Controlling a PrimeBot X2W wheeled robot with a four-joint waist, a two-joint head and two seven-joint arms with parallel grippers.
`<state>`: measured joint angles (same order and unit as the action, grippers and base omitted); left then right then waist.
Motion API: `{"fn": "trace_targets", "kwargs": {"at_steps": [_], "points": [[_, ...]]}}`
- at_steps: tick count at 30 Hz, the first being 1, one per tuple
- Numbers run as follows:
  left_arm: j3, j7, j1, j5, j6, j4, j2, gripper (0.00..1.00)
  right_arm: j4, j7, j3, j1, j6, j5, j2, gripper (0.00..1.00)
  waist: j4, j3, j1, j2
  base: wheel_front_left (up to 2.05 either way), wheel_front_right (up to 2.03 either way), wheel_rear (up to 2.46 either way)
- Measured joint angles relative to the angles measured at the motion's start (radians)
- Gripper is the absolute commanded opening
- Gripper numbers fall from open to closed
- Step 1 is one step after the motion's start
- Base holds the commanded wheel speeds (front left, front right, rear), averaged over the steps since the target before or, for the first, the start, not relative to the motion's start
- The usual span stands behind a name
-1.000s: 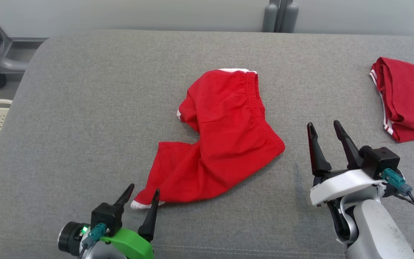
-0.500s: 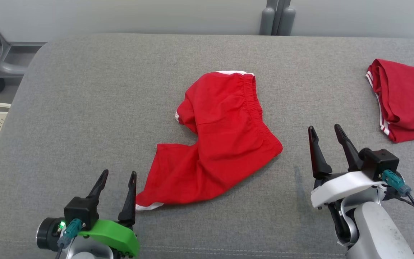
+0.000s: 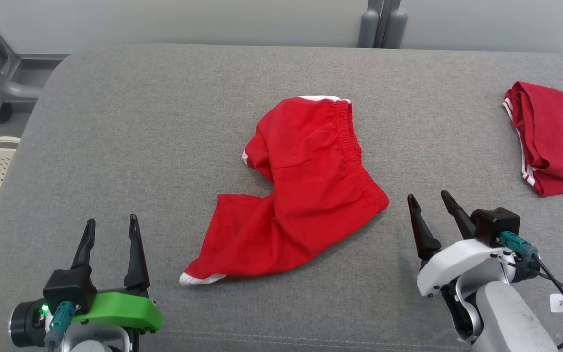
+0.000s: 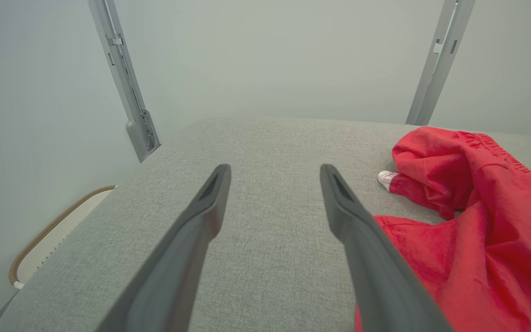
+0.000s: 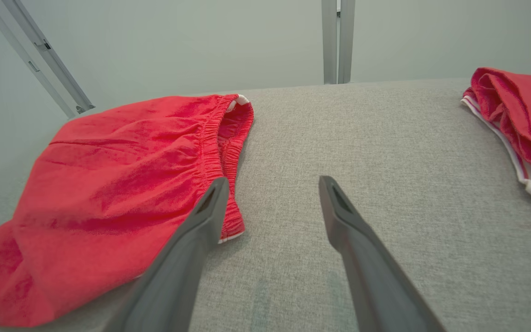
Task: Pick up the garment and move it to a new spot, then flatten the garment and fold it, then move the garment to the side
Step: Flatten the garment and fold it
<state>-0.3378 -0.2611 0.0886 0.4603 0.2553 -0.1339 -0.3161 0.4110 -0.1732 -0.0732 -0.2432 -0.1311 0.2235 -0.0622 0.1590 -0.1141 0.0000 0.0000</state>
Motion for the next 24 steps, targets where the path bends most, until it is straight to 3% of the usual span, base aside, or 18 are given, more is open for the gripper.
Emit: {"fn": "trace_targets", "kwargs": {"at_steps": [11, 24], "points": [[0.11, 0.0, -0.035, -0.093, -0.072, 0.0, 0.089, 1.0, 0.105, 0.089, -0.129, -0.114, 0.0, 0.031, -0.051, 1.0, 0.034, 0.0, 0.0, 0.0, 0.0, 0.0, 0.0], [0.172, 0.0, -0.031, -0.166, -0.151, -0.025, 0.17, 1.0, 0.371, 0.132, -0.246, -0.283, 0.0, 0.102, -0.083, 1.0, 0.086, -0.018, 0.0, 0.0, 0.0, 0.0, 0.0]]}}
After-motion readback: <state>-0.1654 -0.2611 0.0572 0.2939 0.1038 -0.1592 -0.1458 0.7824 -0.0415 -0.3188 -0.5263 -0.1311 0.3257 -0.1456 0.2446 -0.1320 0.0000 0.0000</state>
